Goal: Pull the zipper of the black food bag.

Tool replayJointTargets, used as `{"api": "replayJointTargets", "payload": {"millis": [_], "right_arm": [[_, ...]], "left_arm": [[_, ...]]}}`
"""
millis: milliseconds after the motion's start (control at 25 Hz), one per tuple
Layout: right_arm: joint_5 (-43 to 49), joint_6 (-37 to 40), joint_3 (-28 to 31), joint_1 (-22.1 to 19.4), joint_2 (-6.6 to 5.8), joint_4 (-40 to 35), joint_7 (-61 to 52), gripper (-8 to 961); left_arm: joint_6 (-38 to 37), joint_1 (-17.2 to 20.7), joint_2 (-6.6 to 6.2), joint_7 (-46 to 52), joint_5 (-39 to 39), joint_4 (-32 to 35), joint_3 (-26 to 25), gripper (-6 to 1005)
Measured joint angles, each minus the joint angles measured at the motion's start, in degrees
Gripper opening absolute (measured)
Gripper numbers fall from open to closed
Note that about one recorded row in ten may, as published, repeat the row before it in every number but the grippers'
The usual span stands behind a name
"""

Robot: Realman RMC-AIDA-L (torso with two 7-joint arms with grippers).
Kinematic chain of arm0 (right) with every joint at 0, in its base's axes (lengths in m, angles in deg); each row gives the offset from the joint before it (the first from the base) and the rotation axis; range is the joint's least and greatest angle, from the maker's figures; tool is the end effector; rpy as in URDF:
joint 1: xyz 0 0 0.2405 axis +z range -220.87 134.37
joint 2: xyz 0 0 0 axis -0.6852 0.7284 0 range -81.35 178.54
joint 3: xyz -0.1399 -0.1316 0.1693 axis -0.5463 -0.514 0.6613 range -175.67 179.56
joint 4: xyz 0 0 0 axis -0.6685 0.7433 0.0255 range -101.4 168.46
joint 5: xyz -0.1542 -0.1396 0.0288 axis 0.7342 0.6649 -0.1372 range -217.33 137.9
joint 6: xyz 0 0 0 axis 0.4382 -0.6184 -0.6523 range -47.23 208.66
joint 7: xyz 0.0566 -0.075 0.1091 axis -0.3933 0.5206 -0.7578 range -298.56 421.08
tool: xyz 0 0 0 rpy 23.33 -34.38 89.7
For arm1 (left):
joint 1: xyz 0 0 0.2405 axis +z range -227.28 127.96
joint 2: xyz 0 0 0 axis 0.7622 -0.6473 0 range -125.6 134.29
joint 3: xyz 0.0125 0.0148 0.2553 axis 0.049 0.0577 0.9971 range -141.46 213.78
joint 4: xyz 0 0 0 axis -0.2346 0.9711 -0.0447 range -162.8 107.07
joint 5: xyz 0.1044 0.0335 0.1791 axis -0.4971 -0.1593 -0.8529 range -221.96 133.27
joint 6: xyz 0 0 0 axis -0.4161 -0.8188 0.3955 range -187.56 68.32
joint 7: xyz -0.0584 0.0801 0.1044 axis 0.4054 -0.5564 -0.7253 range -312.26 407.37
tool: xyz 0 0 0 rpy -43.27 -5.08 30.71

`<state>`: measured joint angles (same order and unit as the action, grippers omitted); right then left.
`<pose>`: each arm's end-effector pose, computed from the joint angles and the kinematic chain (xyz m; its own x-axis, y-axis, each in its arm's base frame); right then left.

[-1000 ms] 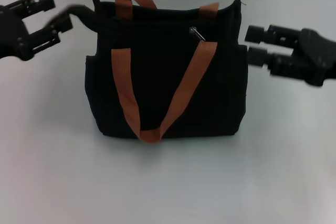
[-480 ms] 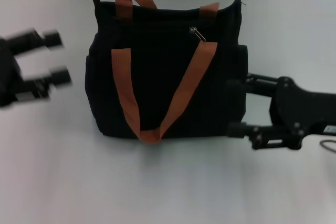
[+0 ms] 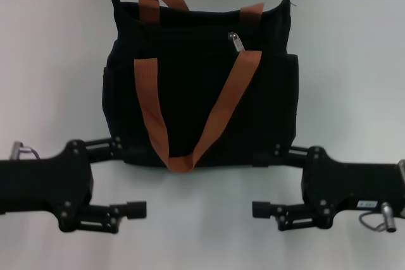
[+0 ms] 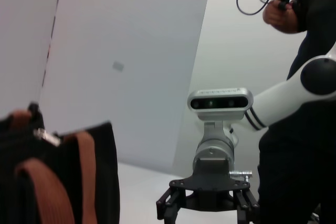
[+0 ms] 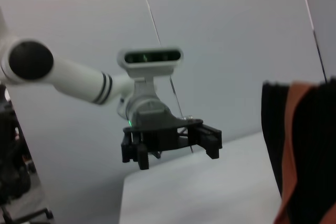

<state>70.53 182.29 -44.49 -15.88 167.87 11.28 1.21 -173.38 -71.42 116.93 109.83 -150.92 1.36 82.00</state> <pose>0.2581 0.2554 -0.0452 0.7496 -0.2608 -0.6084 -0.2531 -0.9622 0.1006 -0.2833 0.2399 0.0271 0.7439 0.2053 0.6360 0.2061 -0.9757 0.0739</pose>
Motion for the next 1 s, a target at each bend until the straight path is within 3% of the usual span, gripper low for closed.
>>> {"api": "replayJointTargets", "payload": {"millis": [240, 280, 360, 1000], "right_arm": [[0.23, -2.38, -0.43, 0.05, 0.15, 1.86, 3.77, 835], [0.22, -2.44, -0.43, 0.15, 0.15, 2.00, 3.94, 835], [0.28, -2.46, -0.45, 0.47, 0.14, 2.16, 4.33, 835], [0.35, -2.41, -0.50, 0.89, 0.20, 2.21, 5.35, 835]], "left_arm": [[1.73, 0.14, 0.57, -0.76, -1.77, -0.83, 0.19, 830], [2.93, 0.46, 1.39, -2.34, -3.09, -0.94, 0.14, 830], [3.17, 0.36, 1.66, -2.76, -3.68, -1.04, 0.15, 829], [3.50, 0.63, 2.11, -3.37, -5.03, -1.61, -0.10, 827]]}}
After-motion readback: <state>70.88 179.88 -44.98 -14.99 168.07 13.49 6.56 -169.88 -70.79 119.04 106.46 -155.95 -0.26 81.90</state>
